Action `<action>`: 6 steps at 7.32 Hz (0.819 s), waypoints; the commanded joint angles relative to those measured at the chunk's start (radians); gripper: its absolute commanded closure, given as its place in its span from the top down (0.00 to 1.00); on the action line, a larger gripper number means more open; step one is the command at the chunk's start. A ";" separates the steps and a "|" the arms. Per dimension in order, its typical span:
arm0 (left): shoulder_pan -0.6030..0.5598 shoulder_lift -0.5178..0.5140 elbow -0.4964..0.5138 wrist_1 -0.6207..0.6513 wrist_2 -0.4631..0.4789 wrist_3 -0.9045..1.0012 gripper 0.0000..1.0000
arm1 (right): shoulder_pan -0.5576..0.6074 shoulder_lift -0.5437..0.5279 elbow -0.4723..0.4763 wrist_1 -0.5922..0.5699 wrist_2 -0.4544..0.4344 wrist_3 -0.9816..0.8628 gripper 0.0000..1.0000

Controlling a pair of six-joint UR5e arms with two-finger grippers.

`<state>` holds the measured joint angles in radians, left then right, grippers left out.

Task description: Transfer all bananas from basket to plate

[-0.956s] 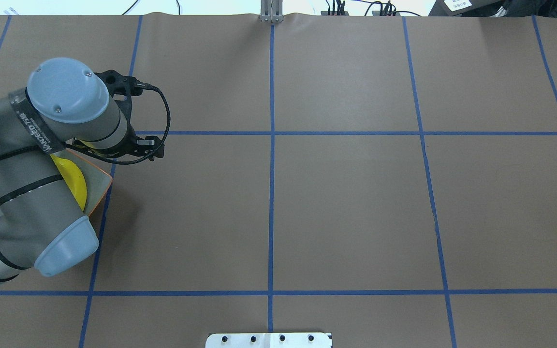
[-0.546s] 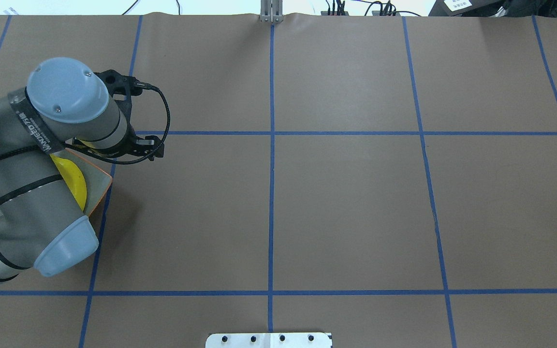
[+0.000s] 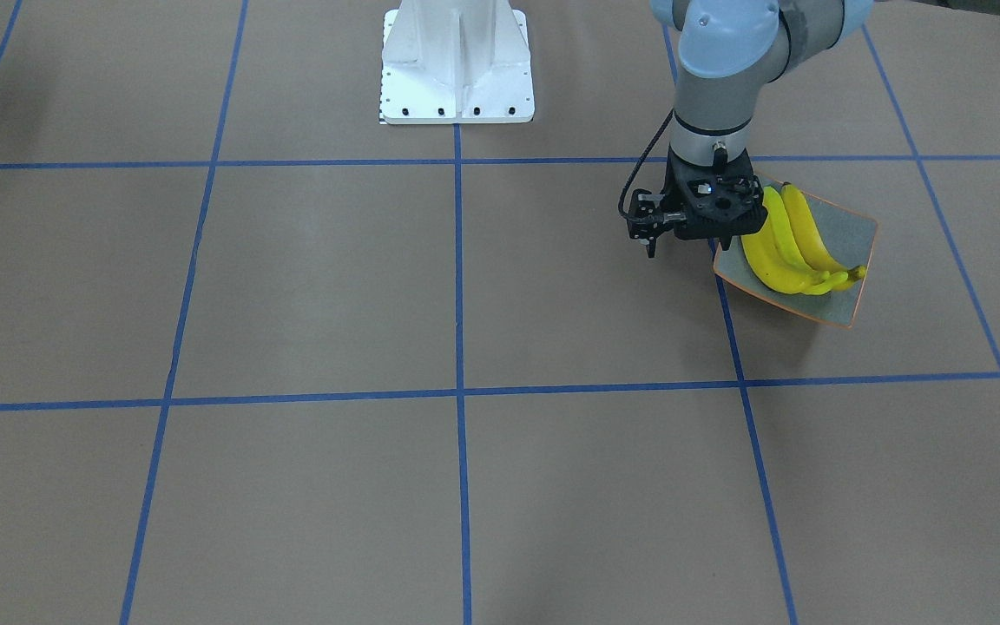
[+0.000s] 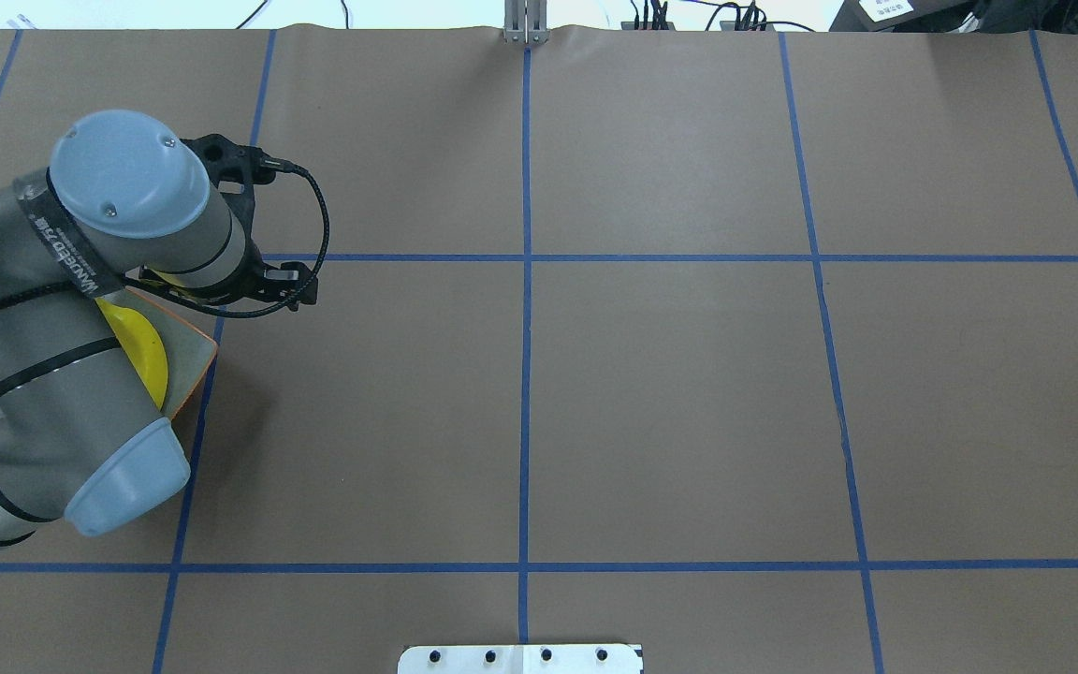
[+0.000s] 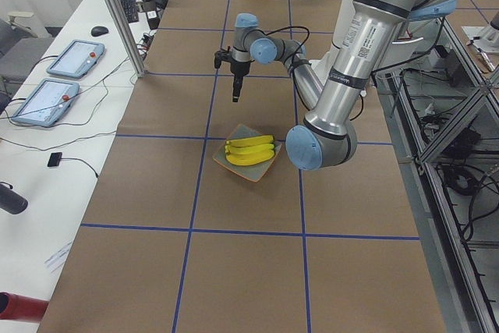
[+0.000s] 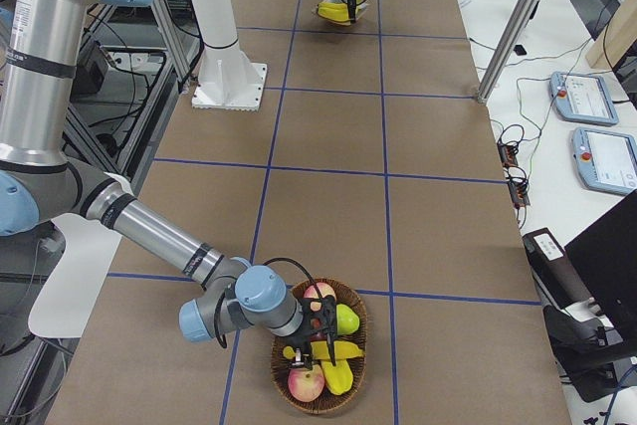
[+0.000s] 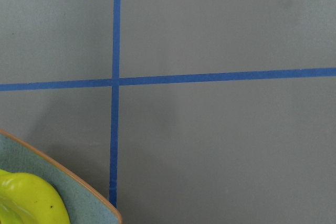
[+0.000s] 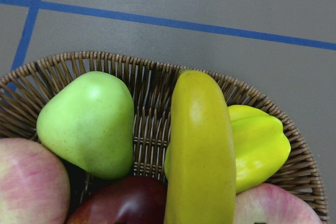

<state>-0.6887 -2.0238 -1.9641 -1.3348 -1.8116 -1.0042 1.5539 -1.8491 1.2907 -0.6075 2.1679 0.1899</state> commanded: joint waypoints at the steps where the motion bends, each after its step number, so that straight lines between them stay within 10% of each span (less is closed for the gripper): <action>1: 0.000 0.000 -0.001 0.000 0.000 -0.001 1.00 | 0.000 0.002 0.004 0.000 0.012 -0.003 0.00; 6: 0.003 -0.009 0.004 0.000 0.000 -0.004 1.00 | 0.135 -0.012 0.070 -0.020 0.196 -0.083 0.00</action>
<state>-0.6866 -2.0283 -1.9628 -1.3346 -1.8116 -1.0070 1.6558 -1.8554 1.3535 -0.6222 2.3392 0.1554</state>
